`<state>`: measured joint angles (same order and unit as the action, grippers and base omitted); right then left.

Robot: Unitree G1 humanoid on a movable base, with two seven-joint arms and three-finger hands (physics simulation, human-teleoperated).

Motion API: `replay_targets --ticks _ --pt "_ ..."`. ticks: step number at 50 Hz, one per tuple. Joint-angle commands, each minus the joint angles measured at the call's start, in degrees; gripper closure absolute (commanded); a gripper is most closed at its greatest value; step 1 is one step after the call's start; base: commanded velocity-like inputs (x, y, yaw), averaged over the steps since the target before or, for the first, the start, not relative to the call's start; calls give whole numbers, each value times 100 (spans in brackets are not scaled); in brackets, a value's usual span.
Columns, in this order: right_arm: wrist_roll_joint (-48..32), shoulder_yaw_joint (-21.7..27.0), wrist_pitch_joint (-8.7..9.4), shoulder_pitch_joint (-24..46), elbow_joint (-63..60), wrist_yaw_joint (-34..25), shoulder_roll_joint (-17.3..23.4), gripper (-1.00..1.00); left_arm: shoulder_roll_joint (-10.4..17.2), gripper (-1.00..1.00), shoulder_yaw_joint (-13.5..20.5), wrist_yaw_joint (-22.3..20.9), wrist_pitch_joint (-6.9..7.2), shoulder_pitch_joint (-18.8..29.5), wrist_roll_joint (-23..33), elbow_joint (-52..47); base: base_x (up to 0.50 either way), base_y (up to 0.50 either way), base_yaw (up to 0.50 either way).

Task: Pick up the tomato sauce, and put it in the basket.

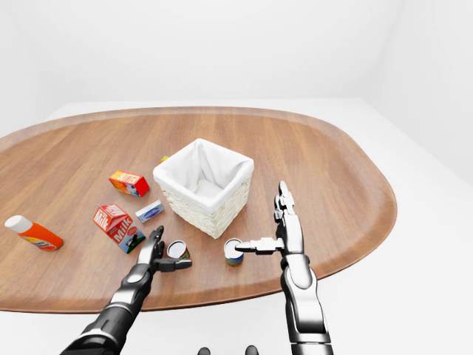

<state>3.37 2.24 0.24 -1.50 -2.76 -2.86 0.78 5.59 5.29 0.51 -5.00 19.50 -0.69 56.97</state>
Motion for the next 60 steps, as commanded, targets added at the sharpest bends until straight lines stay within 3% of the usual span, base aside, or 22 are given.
replay_targets --ticks 1,18,22,23,24,26,37,46,52,60 --pt "8 0 41 -11 -59 2 1 -100 29 -98 15 129 0 104 36 514 0 0 0" --pt "25 13 60 25 -54 2 5 -100 51 -98 -29 390 0 71 300 526 1 0 0" --pt "31 13 28 12 -39 -6 3 -100 69 -36 -30 505 0 130 406 686 0 0 0" --pt "33 11 27 -4 -57 -9 2 -100 69 28 -42 538 0 118 449 694 0 0 0" --pt "35 13 27 -3 -58 -9 3 -100 70 64 -52 573 0 102 487 673 0 0 0" --pt "43 19 64 -6 -100 -8 6 -100 73 100 -70 646 0 81 572 650 0 0 0" --pt "68 28 101 -33 -183 -20 4 -100 113 100 -85 954 0 114 848 805 0 0 0" --pt "71 15 73 -38 -158 -24 -2 -100 138 84 -95 1043 0 77 939 671 0 0 0" --pt "68 13 53 -21 -121 -17 -3 -100 119 79 -153 1091 0 -409 1154 -648 0 0 0" --pt "68 10 52 -31 -129 -13 -4 -100 -9 71 -105 709 0 -991 1043 -2272 0 0 0"
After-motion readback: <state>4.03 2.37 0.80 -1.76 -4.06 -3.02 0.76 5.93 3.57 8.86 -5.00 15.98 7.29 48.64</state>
